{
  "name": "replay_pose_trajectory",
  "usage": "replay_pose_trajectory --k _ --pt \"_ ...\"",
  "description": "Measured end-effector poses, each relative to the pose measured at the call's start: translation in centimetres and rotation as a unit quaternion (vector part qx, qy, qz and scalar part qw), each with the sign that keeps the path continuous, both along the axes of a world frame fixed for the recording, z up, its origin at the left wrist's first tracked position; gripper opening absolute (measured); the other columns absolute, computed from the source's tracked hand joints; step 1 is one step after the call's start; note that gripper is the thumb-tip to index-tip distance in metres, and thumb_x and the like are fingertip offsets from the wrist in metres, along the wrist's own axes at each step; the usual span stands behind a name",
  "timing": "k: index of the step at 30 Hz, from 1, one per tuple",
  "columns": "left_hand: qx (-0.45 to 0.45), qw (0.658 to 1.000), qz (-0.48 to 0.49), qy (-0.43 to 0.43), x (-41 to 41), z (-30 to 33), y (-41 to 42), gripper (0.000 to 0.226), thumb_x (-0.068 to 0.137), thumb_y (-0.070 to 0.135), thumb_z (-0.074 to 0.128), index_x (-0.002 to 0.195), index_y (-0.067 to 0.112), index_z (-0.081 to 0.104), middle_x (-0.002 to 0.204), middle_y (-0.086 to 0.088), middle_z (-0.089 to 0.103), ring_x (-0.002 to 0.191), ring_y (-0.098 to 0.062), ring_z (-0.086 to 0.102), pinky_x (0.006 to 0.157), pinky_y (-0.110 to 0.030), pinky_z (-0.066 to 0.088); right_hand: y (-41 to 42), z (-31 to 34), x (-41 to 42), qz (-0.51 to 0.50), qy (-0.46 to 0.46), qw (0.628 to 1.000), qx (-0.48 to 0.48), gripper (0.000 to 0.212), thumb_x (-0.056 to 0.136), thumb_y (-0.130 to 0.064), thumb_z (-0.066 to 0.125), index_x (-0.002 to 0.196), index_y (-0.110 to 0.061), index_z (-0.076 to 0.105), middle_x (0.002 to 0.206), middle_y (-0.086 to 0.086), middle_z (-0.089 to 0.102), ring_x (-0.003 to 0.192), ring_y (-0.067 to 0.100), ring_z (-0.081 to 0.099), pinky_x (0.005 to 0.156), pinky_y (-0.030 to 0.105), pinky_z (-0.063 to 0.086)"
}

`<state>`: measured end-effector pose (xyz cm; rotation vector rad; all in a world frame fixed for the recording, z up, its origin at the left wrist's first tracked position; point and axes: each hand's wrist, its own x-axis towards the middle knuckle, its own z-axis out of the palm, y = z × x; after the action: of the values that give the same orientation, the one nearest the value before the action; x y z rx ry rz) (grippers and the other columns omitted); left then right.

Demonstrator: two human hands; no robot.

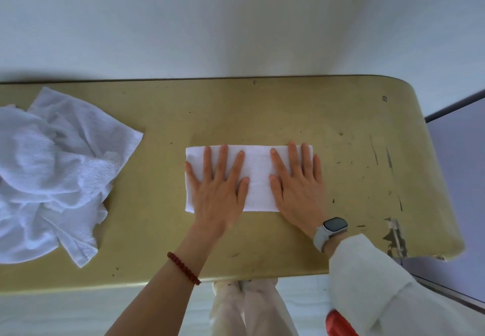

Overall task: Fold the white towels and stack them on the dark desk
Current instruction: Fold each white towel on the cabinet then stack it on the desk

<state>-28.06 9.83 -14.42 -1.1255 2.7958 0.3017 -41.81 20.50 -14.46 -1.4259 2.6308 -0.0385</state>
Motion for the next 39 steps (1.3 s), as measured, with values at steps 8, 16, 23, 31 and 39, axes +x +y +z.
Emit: replay_pose_trajectory --k 8,16,23,31,39 --pt "0.010 1.000 -0.005 -0.006 -0.2 0.6 -0.3 0.060 0.089 0.053 0.009 0.145 0.032 0.006 0.155 -0.003 0.009 0.143 -0.030 0.000 0.105 -0.065 -0.006 0.4 0.2 -0.6 0.010 -0.027 0.999 -0.027 0.054 0.096 -0.044 0.008 0.142 -0.019 0.022 0.150 0.017 0.026 0.138 0.040 0.020 0.111 0.046 0.002" --pt "-0.095 0.987 -0.027 0.128 4.7 2.6 1.8 0.028 0.088 0.024 0.042 0.097 0.018 0.068 0.107 0.000 0.067 0.109 -0.024 0.059 0.101 -0.050 0.027 2.5 2.1 1.3 0.090 -0.022 0.985 -0.144 0.030 0.084 -0.021 0.042 0.101 -0.010 0.065 0.106 0.012 0.063 0.101 0.031 0.058 0.085 0.041 0.050" --pt "-0.067 0.998 0.005 0.004 6.2 3.3 -2.2 0.038 0.091 0.030 0.029 0.106 0.016 0.061 0.123 0.002 0.061 0.127 -0.032 0.043 0.104 -0.059 0.013 3.2 4.3 5.4 0.173 -0.120 0.972 -0.107 0.032 0.087 -0.026 0.039 0.089 -0.013 0.068 0.073 0.000 0.068 0.060 0.018 0.061 0.055 0.027 0.049" --pt "-0.065 0.995 0.011 0.078 6.4 3.1 -5.1 0.035 0.091 0.024 0.033 0.108 0.014 0.062 0.123 -0.004 0.061 0.124 -0.027 0.048 0.103 -0.060 0.022 -3.4 5.7 6.0 0.061 -0.224 0.963 -0.134 0.026 0.096 -0.020 0.042 0.106 -0.011 0.064 0.065 -0.005 0.058 0.048 0.004 0.037 0.052 0.022 0.039" --pt "-0.054 0.998 -0.007 -0.011 7.9 1.4 -7.1 0.054 0.093 0.039 0.022 0.131 0.011 0.048 0.138 -0.003 0.049 0.130 -0.036 0.039 0.099 -0.067 0.017 -12.7 3.5 2.7 0.020 -0.158 0.984 -0.077 0.035 0.098 -0.020 0.037 0.130 -0.020 0.049 0.115 0.013 0.050 0.101 0.029 0.050 0.076 0.033 0.043"
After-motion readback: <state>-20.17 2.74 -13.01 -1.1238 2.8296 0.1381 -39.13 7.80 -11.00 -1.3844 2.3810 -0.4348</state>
